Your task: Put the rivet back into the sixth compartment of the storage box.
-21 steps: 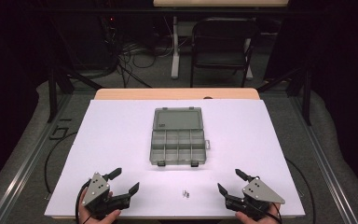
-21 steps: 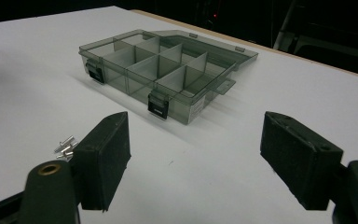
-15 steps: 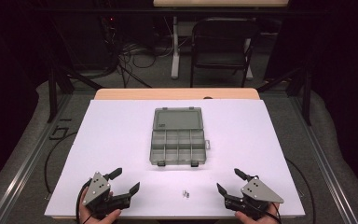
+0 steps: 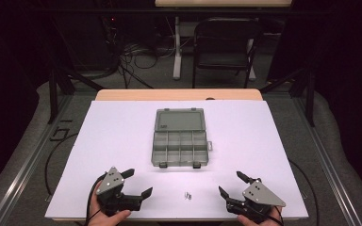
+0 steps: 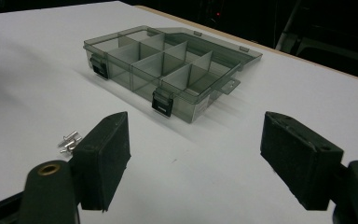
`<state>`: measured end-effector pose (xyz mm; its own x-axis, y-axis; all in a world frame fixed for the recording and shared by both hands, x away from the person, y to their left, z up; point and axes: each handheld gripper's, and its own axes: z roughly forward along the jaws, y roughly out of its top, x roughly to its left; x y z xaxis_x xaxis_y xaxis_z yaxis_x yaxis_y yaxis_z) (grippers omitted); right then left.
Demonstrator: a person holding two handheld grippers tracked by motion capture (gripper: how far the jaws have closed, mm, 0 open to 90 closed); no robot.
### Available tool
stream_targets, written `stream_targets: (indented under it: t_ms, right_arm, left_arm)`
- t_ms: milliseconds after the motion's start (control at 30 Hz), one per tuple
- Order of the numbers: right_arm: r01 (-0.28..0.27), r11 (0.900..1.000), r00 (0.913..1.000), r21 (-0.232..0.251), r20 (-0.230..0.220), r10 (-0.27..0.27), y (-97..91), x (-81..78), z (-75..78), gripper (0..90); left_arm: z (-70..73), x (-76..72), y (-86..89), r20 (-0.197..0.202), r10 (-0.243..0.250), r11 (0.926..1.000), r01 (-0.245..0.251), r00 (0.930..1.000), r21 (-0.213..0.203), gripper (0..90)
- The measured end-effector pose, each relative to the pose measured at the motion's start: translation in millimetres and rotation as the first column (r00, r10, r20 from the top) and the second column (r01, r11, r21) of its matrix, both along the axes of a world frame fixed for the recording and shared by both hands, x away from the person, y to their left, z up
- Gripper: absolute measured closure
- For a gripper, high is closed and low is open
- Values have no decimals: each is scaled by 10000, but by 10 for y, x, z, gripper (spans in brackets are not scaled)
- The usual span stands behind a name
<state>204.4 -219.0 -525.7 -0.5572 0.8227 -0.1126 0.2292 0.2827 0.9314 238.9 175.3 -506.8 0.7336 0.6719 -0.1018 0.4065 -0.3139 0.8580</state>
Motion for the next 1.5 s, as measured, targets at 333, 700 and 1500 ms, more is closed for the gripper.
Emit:
stream_targets:
  t_ms: [333,700,1500]
  right_arm:
    - [55,10000,9996,-15,-263,-55,-35,-2,-12,235]
    - [77,9999,9999,134,-129,-76,-84,-41,15,234]
    - [-160,9992,9999,368,21,160,-52,-42,2,226]
  left_arm:
    - [74,209,-373,-950,-154,9918,272,9954,1247,210]
    - [279,346,-537,-1308,-96,9886,291,9914,1480,226]
    - [294,518,-884,-2726,-664,9642,1320,9598,2298,428]
